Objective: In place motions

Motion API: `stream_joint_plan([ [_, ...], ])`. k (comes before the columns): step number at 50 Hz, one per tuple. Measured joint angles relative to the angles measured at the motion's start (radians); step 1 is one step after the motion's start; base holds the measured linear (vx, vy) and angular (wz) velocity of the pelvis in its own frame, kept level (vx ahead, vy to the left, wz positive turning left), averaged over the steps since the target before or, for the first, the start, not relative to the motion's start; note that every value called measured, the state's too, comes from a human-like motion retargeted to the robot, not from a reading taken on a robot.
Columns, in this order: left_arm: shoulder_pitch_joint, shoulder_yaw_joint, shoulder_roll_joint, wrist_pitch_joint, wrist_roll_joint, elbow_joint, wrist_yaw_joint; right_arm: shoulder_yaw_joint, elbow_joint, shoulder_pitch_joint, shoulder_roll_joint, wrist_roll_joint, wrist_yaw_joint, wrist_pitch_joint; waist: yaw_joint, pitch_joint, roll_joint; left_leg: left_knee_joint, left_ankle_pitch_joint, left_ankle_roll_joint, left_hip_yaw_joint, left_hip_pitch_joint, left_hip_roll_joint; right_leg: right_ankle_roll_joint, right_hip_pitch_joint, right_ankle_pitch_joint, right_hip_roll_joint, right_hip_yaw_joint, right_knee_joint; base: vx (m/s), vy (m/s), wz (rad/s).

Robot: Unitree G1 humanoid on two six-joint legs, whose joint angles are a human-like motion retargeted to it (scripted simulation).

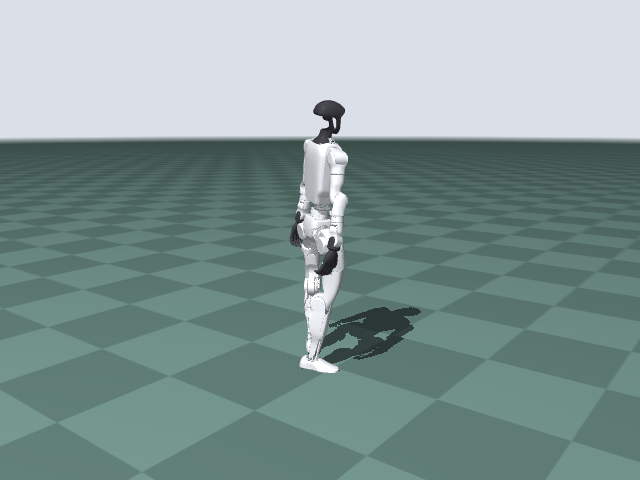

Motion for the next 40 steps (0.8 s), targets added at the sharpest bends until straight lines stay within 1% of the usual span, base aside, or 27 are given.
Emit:
stream_joint_plan([
  [5,0.032,0.019,0.017,0.001,0.016,0.025,0.031,-0.001,0.005,-0.01,0.011,0.008,0.013,0.005,0.029,-0.027,-0.019,0.011,0.012,0.039,-0.013,0.037,-0.019,0.018,0.027,-0.012,-0.017,-0.123,-0.011,-0.02,0.22,1.46],
  [7,0.046,0.037,0.015,0.002,0.013,0.026,0.033,0.007,0.0,-0.014,0.02,-0.001,0.018,0.005,0.038,-0.036,-0.013,-0.014,0.02,0.026,-0.045,0.055,-0.033,0.025,0.04,-0.016,-0.001,-0.16,-0.019,0.06,0.23,1.19],
  [8,0.053,0.045,0.012,0.001,0.009,0.026,0.034,0.013,-0.005,-0.015,0.026,-0.006,0.021,0.004,0.045,-0.039,-0.007,-0.036,0.007,0.006,-0.055,0.068,-0.041,0.027,0.046,-0.019,0.01,-0.171,-0.02,0.1,0.28,0.88],
  [9,0.059,0.055,0.007,0.001,0.006,0.026,0.035,0.021,-0.011,-0.018,0.031,-0.011,0.026,0.003,0.051,-0.04,-0.006,-0.058,0.015,0.015,-0.044,0.075,-0.059,0.03,0.055,-0.019,0.015,-0.179,-0.023,0.1,0.25,0.72],
  [10,0.064,0.065,0.002,0.001,0.002,0.026,0.034,0.029,-0.018,-0.022,0.037,-0.017,0.032,0.004,0.057,-0.04,-0.008,-0.081,0.036,0.037,-0.024,0.08,-0.081,0.033,0.064,-0.017,0.016,-0.186,-0.027,0.09,0.22,0.58],
  [11,0.065,0.073,-0.003,0.001,0.001,0.027,0.033,0.036,-0.026,-0.026,0.045,-0.02,0.037,0.005,0.066,-0.039,-0.009,-0.1,0.055,0.034,-0.127,0.058,-0.097,0.037,0.072,-0.016,0.016,-0.198,-0.028,0.08,0.24,0.54],
  [12,0.065,0.079,-0.008,0.002,-0.002,0.028,0.032,0.042,-0.034,-0.029,0.054,-0.021,0.042,0.007,0.073,-0.041,-0.01,-0.116,0.069,0.031,-0.179,0.046,-0.109,0.042,0.078,-0.016,0.015,-0.211,-0.028,0.09,0.29,0.61],
  [13,0.063,0.083,-0.013,0.002,-0.005,0.027,0.033,0.047,-0.042,-0.031,0.065,-0.019,0.043,0.008,0.075,-0.045,-0.014,-0.125,0.071,0.025,-0.127,0.053,-0.111,0.047,0.08,-0.015,0.012,-0.226,-0.027,0.09,0.28,0.69],
  [15,0.059,0.082,-0.02,-0.002,-0.007,0.017,0.031,0.061,-0.056,-0.035,0.087,-0.003,0.043,-0.002,0.086,-0.045,-0.021,-0.148,0.075,0.033,-0.18,0.046,-0.136,0.056,0.09,-0.016,0.008,-0.249,-0.024,0.08,0.23,0.73],
  [17,0.051,0.068,-0.025,-0.008,0.003,-0.001,0.025,0.08,-0.073,-0.037,0.102,0.001,0.053,-0.023,0.092,-0.046,-0.03,-0.145,0.067,0.044,-0.187,0.038,-0.147,0.068,0.104,-0.015,0.002,-0.287,-0.024,0.08,0.21,0.9],
  [21,0.03,0.04,-0.031,-0.016,0.017,-0.02,0.019,0.109,-0.101,-0.031,0.126,-0.053,0.05,-0.026,0.101,-0.058,-0.047,-0.122,0.044,0.067,-0.274,0.011,-0.162,0.09,0.131,-0.008,-0.011,-0.347,-0.012,0.13,0.23,0.84],
  [23,0.018,0.031,-0.034,-0.02,0.016,-0.03,0.016,0.125,-0.103,-0.032,0.131,-0.064,0.037,-0.03,0.112,-0.058,-0.048,-0.118,0.033,0.073,-0.303,0.009,-0.165,0.09,0.145,-0.002,-0.016,-0.372,0.009,0.11,0.19,0.49],
  [25,0.008,0.021,-0.037,-0.024,0.016,-0.045,0.008,0.141,-0.106,-0.035,0.132,-0.073,0.035,-0.036,0.124,-0.053,-0.036,-0.119,0.024,0.075,-0.312,0.017,-0.155,0.071,0.156,0.016,-0.021,-0.383,0.05,0.14,0.19,0.34],
  [26,0.004,0.014,-0.037,-0.024,0.018,-0.05,0.005,0.145,-0.109,-0.036,0.131,-0.081,0.035,-0.036,0.123,-0.052,-0.02,-0.123,0.02,0.075,-0.316,0.023,-0.143,0.056,0.157,0.039,-0.023,-0.383,0.085,0.15,0.19,0.39],
  [28,-0.005,0.006,-0.037,-0.022,0.021,-0.056,-0.001,0.15,-0.112,-0.042,0.127,-0.095,0.034,-0.035,0.113,-0.053,0.025,-0.126,0.015,0.068,-0.329,0.031,-0.101,0.01,0.138,0.091,-0.04,-0.347,0.195,0.16,0.22,0.51],
  [30,-0.014,0.012,-0.039,-0.017,0.017,-0.053,-0.002,0.158,-0.112,-0.053,0.122,-0.098,0.028,-0.033,0.086,-0.059,0.079,-0.119,0.014,0.062,-0.36,0.024,-0.047,-0.068,0.069,0.112,-0.088,-0.259,0.385,0.15,0.16,0.6],
  [31,-0.014,0.016,-0.038,-0.015,0.012,-0.051,-0.004,0.164,-0.11,-0.056,0.121,-0.093,0.023,-0.034,0.068,-0.06,0.092,-0.119,0.016,0.067,-0.37,0.021,-0.039,-0.076,0.025,0.11,-0.116,-0.202,0.469,0.17,0.11,0.57],
  [32,-0.014,0.018,-0.036,-0.012,0.008,-0.05,-0.008,0.17,-0.108,-0.059,0.12,-0.088,0.02,-0.034,0.051,-0.061,0.1,-0.121,0.018,0.072,-0.377,0.019,-0.035,-0.075,-0.02,0.105,-0.135,-0.136,0.54,0.18,0.09,0.54],
  [33,-0.014,0.016,-0.032,-0.008,0.006,-0.049,-0.013,0.173,-0.106,-0.062,0.121,-0.08,0.018,-0.034,0.035,-0.06,0.099,-0.125,0.02,0.079,-0.38,0.02,-0.043,-0.053,-0.07,0.096,-0.139,-0.053,0.585,0.15,0.07,0.64],
  [35,-0.02,0.008,-0.019,0.007,0.015,-0.052,-0.026,0.174,-0.099,-0.068,0.123,-0.059,0.018,-0.033,-0.005,-0.049,0.097,-0.129,0.026,0.092,-0.401,0.021,-0.055,-0.001,-0.163,0.069,-0.094,0.137,0.621,0.08,0.01,0.83],
  [36,-0.023,0.006,-0.012,0.015,0.023,-0.055,-0.03,0.174,-0.096,-0.07,0.125,-0.049,0.018,-0.034,-0.02,-0.043,0.094,-0.129,0.028,0.095,-0.409,0.021,-0.058,0.017,-0.185,0.051,-0.066,0.191,0.6,0.02,-0.03,0.82],
  [38,-0.029,0.006,0.001,0.029,0.035,-0.06,-0.039,0.176,-0.089,-0.069,0.127,-0.033,0.016,-0.037,-0.04,-0.038,0.085,-0.129,0.029,0.099,-0.42,0.02,-0.065,0.045,-0.21,0.016,-0.034,0.253,0.53,0.05,-0.05,0.64],
  [40,-0.033,0.009,0.013,0.043,0.042,-0.067,-0.054,0.179,-0.079,-0.064,0.127,-0.028,0.013,-0.045,-0.05,-0.037,0.067,-0.129,0.027,0.101,-0.434,0.021,-0.08,0.056,-0.216,-0.017,-0.03,0.262,0.432,0.12,-0.08,0.58],
])
